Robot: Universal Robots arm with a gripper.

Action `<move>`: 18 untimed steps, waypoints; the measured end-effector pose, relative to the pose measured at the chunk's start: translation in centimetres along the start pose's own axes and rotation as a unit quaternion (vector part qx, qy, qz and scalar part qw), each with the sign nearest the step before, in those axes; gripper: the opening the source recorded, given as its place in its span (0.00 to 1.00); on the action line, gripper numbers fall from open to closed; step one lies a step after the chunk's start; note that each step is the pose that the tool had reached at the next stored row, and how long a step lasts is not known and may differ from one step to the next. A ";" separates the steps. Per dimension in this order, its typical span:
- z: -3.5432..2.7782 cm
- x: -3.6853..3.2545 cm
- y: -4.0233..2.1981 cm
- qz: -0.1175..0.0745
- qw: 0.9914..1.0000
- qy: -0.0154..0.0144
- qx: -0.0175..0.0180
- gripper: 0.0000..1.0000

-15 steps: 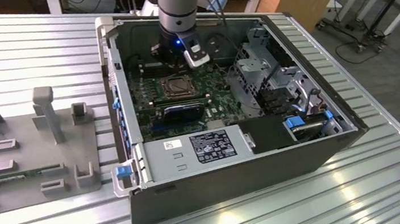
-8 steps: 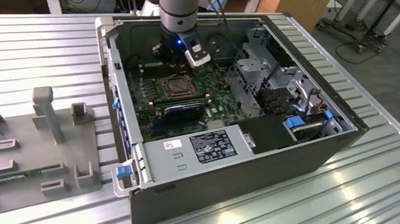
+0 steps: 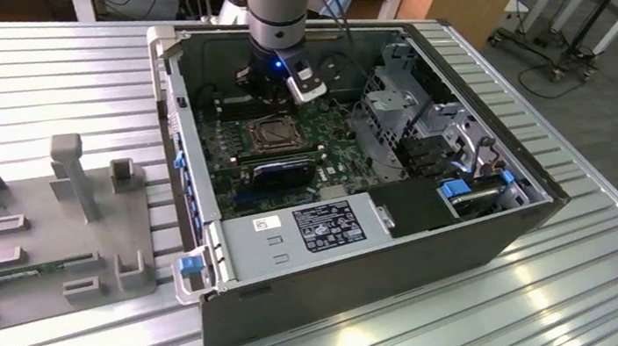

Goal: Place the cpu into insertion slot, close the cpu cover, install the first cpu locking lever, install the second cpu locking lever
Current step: 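Install the first cpu locking lever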

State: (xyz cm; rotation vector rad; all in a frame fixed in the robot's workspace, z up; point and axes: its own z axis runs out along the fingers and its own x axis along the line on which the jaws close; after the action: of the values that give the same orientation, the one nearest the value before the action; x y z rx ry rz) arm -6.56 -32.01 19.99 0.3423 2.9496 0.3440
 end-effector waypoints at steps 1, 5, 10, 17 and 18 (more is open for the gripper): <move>0.01 -0.02 0.01 0.000 1.000 0.000 0.000 0.11; 0.08 -0.11 0.03 0.000 1.000 0.000 0.000 0.11; 0.18 -0.21 0.04 0.000 1.000 0.000 0.000 0.11; 0.31 -0.34 0.04 0.000 1.000 0.000 0.000 0.11; 0.34 -0.36 0.04 0.000 1.000 0.000 0.000 0.11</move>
State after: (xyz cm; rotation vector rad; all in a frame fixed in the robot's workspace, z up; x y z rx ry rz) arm -6.15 -31.99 19.73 0.3423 2.9498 0.3426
